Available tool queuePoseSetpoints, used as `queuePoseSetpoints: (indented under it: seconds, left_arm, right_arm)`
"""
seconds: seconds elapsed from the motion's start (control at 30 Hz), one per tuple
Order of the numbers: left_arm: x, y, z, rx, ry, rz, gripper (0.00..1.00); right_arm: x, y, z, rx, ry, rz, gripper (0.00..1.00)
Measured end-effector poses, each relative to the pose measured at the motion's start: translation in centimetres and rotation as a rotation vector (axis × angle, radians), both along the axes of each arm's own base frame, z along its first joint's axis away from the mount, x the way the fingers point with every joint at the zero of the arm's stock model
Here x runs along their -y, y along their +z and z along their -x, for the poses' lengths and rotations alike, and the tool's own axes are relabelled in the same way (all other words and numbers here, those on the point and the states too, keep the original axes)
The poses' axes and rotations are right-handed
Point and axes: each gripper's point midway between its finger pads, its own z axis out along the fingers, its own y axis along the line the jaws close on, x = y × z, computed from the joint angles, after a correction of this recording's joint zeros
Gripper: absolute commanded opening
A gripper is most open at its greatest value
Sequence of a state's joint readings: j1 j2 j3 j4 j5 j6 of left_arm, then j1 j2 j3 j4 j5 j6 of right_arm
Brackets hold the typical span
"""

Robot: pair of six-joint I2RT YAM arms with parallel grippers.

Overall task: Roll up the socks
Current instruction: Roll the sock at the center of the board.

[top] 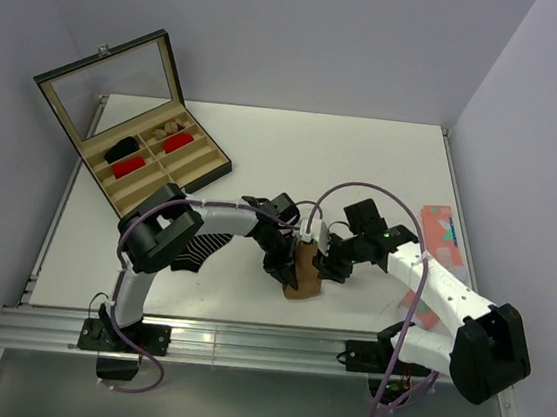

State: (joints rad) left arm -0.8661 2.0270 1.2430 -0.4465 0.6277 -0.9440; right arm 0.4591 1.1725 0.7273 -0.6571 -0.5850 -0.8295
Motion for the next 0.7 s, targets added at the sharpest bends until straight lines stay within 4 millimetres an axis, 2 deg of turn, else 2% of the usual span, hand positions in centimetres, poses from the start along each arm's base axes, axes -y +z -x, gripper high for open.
queuePoseSetpoints:
  seconds: [0.13, 0.43, 0.7]
  left_arm:
    - [-0.1, 0.0, -0.1, -0.006, -0.012, -0.013, 0.00]
    - [-0.2, 0.0, -0.1, -0.009, -0.022, -0.024, 0.00]
    - [-0.3, 0.0, -0.1, -0.011, -0.023, -0.025, 0.00]
  right_arm:
    - [-0.6, -0.2, 0.6, 0.038, 0.060, 0.007, 0.52]
    - [-1.4, -2.1, 3.8, 0.045, 0.194, 0.056, 0.54]
    - [-2.1, -3.8, 4.7, 0.106, 0.254, 0.110, 0.54]
